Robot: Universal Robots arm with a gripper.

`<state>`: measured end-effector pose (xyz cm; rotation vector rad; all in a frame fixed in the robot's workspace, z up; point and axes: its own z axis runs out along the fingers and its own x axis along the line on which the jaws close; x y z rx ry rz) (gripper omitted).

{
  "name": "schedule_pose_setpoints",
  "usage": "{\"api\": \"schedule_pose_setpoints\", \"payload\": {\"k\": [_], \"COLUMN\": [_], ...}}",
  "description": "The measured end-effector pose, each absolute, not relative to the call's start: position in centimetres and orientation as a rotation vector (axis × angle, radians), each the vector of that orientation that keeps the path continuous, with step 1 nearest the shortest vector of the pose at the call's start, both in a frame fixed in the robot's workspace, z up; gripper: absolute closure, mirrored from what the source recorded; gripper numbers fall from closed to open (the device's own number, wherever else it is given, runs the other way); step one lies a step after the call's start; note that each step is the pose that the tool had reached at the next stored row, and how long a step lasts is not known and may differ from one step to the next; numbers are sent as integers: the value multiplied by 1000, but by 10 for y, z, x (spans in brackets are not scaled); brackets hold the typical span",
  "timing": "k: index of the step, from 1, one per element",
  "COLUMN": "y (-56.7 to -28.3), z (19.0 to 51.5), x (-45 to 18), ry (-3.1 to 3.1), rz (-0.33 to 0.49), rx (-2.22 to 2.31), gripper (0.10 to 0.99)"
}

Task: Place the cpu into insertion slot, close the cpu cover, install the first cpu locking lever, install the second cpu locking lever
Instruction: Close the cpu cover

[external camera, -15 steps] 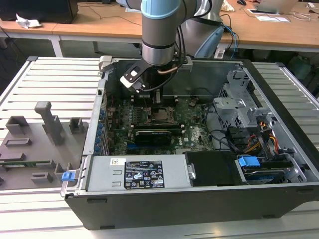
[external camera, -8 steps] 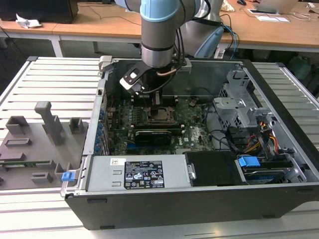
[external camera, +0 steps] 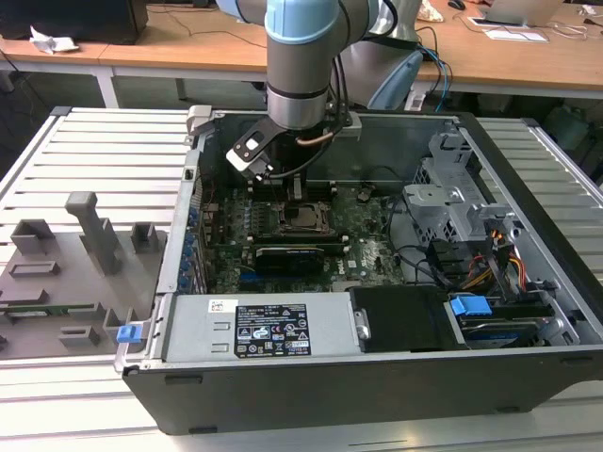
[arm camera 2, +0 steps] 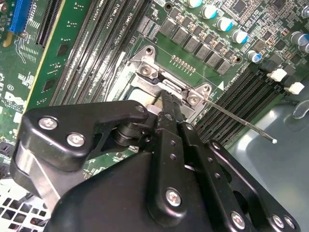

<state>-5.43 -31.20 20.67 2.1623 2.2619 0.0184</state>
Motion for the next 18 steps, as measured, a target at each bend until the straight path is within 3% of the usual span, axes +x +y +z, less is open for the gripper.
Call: {"api": "schedule_pose_setpoints", "payload": {"k": [18], "y": [-312], "z": [209], "x": [-53], "ry": [2262], "rz": [19], "rx": [2162], "gripper": [980]}}
